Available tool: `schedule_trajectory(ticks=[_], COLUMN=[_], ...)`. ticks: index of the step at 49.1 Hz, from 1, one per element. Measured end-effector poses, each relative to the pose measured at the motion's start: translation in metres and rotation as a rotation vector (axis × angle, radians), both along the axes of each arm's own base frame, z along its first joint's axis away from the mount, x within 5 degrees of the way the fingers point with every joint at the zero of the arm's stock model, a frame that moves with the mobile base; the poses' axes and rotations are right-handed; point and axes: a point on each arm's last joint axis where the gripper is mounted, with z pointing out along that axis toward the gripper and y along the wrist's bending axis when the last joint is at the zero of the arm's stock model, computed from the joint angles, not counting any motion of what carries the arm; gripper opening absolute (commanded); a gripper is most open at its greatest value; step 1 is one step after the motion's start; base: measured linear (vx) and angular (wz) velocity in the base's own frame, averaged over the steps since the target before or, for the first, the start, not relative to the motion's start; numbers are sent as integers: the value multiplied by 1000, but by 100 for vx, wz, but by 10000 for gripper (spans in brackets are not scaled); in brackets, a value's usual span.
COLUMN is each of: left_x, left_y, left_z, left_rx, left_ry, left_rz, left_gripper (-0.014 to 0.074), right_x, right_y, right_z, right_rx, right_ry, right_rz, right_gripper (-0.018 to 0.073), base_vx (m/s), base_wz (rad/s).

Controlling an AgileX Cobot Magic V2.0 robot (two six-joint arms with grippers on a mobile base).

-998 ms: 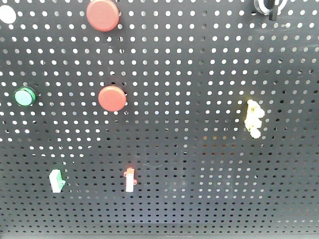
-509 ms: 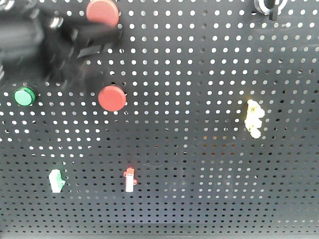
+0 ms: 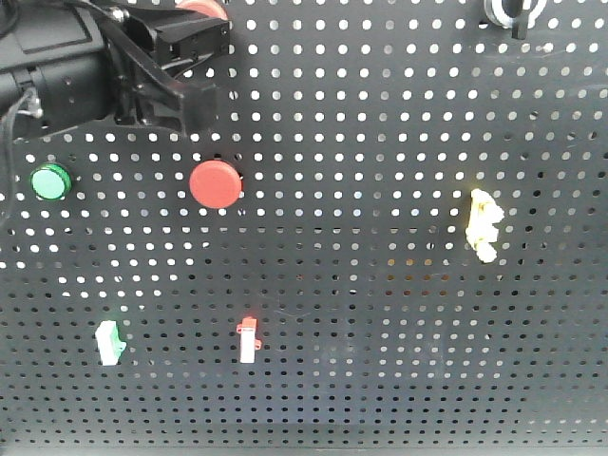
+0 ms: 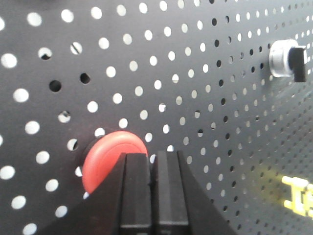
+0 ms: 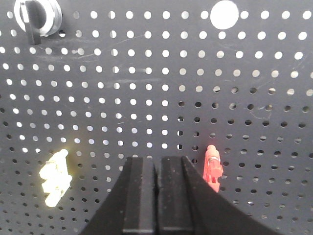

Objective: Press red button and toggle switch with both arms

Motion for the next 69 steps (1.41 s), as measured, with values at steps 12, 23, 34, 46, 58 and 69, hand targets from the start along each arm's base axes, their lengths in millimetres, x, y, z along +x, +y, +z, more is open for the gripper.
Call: schedule_trajectory(ticks=[12, 23, 34, 46, 58, 69], left_x=[-12, -54, -105, -135, -139, -139], left_y=[6, 33, 66, 91, 94, 94], left_z=[5, 1, -57, -97, -97, -97], left_rx=[21, 28, 36, -48, -68, -72], left_ry=[7, -15, 26, 31, 22, 25], left_rz=[-28, -25, 0, 48, 52, 51], left_gripper=[2, 2, 2, 2, 2, 2], right_x=[0, -1, 2, 56, 119, 138], right_y=[0, 6, 28, 60, 67, 68], right_z=[-1, -1, 8, 23, 39, 42], right_rx=[2, 47, 115, 238, 320, 313], right_ry=[9, 14, -53, -91, -57, -44], right_rz=[2, 67, 318, 680, 727, 708], right_gripper=[-3, -3, -3, -3, -3, -3], base_vx=[0, 0, 0, 0, 0, 0], base_wz=[0, 0, 0, 0, 0, 0])
